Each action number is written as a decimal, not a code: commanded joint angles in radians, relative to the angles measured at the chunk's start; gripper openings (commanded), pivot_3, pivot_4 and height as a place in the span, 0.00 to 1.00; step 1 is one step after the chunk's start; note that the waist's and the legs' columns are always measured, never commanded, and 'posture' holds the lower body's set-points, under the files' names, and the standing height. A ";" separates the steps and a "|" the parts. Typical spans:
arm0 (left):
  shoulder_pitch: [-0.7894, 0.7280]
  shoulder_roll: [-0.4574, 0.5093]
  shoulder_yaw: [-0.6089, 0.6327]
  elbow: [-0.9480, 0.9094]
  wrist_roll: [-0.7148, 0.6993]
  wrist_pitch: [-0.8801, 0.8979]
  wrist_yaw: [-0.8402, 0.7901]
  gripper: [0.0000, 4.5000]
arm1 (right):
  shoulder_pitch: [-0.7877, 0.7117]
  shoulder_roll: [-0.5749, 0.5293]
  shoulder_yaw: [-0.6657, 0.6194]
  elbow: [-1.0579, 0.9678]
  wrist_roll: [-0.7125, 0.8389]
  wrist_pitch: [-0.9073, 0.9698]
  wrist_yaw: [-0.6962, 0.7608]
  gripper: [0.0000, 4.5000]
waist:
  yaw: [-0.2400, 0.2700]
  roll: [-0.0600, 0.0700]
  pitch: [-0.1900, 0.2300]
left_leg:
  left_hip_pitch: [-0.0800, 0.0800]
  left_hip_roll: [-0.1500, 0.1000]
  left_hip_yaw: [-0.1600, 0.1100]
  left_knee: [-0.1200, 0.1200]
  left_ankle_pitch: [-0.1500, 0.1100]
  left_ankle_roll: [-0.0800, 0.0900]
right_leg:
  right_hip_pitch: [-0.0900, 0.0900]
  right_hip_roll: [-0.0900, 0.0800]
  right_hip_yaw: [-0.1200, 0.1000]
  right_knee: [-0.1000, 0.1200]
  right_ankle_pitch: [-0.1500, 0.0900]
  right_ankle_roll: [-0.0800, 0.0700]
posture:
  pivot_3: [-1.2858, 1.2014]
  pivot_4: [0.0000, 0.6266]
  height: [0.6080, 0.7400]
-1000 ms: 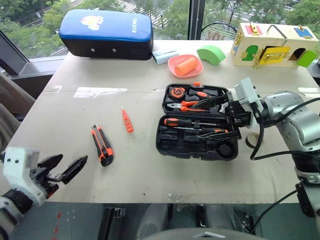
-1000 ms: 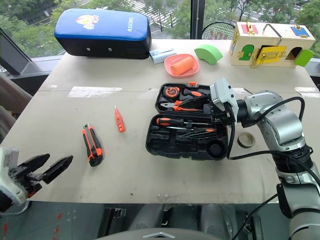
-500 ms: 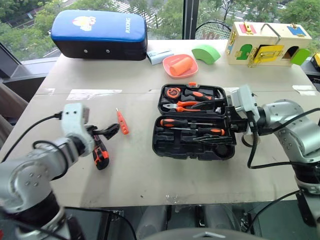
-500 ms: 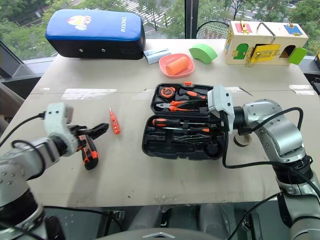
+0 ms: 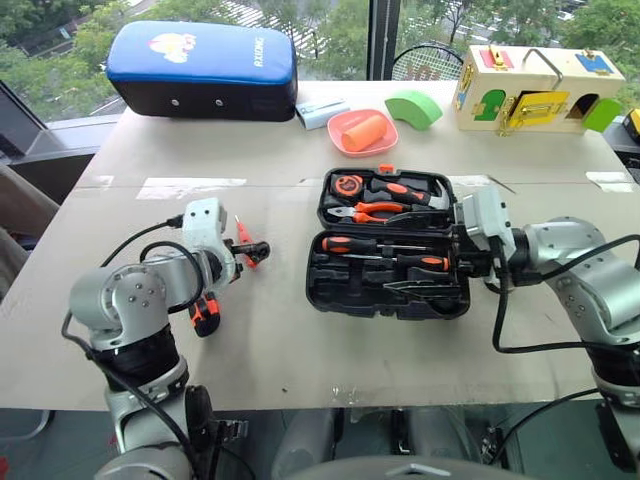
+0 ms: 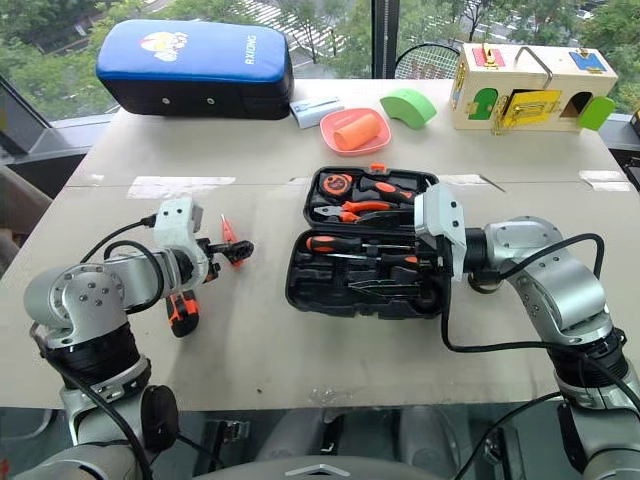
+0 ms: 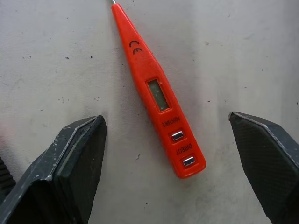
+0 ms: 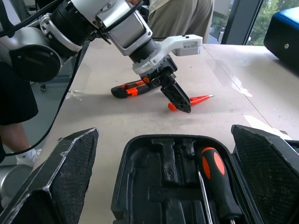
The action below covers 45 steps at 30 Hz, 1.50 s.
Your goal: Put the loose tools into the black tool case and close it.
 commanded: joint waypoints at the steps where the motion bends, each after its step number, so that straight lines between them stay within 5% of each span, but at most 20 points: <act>1: -0.036 -0.024 -0.016 0.069 0.064 0.004 -0.011 0.81 | 0.005 -0.004 -0.025 -0.048 0.022 -0.010 -0.009 1.00 | 0.007 0.000 0.000 | 0.000 0.000 0.000 0.000 0.000 0.000 | 0.000 0.000 0.000 0.000 0.000 0.000 | 0.52 0.24 0.96; 7: -0.079 -0.042 -0.048 0.132 0.141 -0.010 -0.061 0.25 | 0.017 -0.006 -0.026 -0.060 0.025 -0.010 -0.014 1.00 | 0.017 0.000 -0.001 | 0.000 -0.001 -0.001 0.001 0.000 0.000 | 0.001 -0.001 -0.001 0.000 0.000 0.000 | 0.52 0.24 0.96; 10: -0.085 -0.033 -0.064 0.150 0.177 -0.029 -0.091 0.25 | 0.025 -0.007 -0.028 -0.064 0.026 -0.011 -0.018 1.00 | 0.017 0.000 -0.001 | 0.000 -0.001 -0.001 0.001 0.000 0.000 | 0.001 -0.001 -0.001 0.000 0.000 0.000 | 0.52 0.24 0.96; 12: -0.086 -0.017 -0.074 0.161 0.198 -0.040 -0.115 0.13 | 0.031 -0.007 -0.030 -0.066 0.026 -0.013 -0.021 1.00 | 0.017 0.001 -0.002 | 0.000 -0.001 -0.001 0.001 0.000 0.000 | 0.001 -0.001 -0.001 0.000 0.000 0.000 | 0.52 0.24 0.96; 20: -0.082 0.124 -0.167 0.152 0.229 -0.117 -0.265 0.13 | 0.045 -0.026 -0.038 -0.057 0.020 -0.017 -0.012 1.00 | 0.011 0.002 -0.002 | 0.001 -0.001 -0.002 0.001 0.000 0.000 | 0.001 -0.001 -0.001 0.001 0.000 0.001 | 0.52 0.24 0.96; 22: -0.082 0.227 -0.241 0.129 0.206 -0.223 -0.417 0.13 | 0.051 -0.050 -0.043 -0.049 0.018 -0.016 0.008 1.00 | 0.008 0.001 -0.002 | 0.000 -0.001 -0.002 0.000 0.001 -0.001 | 0.001 -0.001 -0.001 0.001 0.000 0.000 | 0.52 0.24 0.96; 26: -0.045 0.488 -0.399 0.039 0.135 -0.567 -0.997 0.13 | 0.088 -0.118 -0.066 -0.063 0.039 0.016 0.031 1.00 | 0.005 0.001 -0.001 | -0.003 0.000 -0.001 -0.003 0.000 -0.001 | -0.002 -0.001 -0.001 -0.003 0.000 0.000 | 0.52 0.24 0.96; 30: -0.051 0.614 -0.541 0.067 0.176 -0.835 -1.386 0.13 | 0.142 -0.157 -0.088 -0.097 0.048 0.028 0.017 1.00 | 0.007 0.002 -0.001 | -0.003 0.000 -0.001 -0.004 0.000 -0.001 | -0.001 -0.002 -0.001 -0.008 0.000 0.000 | 0.52 0.24 0.96; 38: -0.380 0.447 -0.923 0.467 0.482 -1.196 -1.774 0.13 | 0.275 -0.181 -0.183 -0.239 0.092 0.105 -0.106 1.00 | 0.012 0.001 0.000 | -0.004 -0.002 -0.002 0.000 0.000 0.001 | 0.001 -0.001 -0.003 -0.004 0.000 0.000 | 0.52 0.24 0.96; 45: -0.507 0.285 -0.998 0.737 0.627 -1.351 -1.826 0.13 | 0.348 -0.179 -0.236 -0.328 0.123 0.150 -0.207 1.00 | -0.016 -0.001 0.001 | -0.004 -0.001 -0.002 -0.001 0.000 0.002 | 0.000 0.001 -0.002 -0.004 0.000 0.001 | 0.52 0.24 0.96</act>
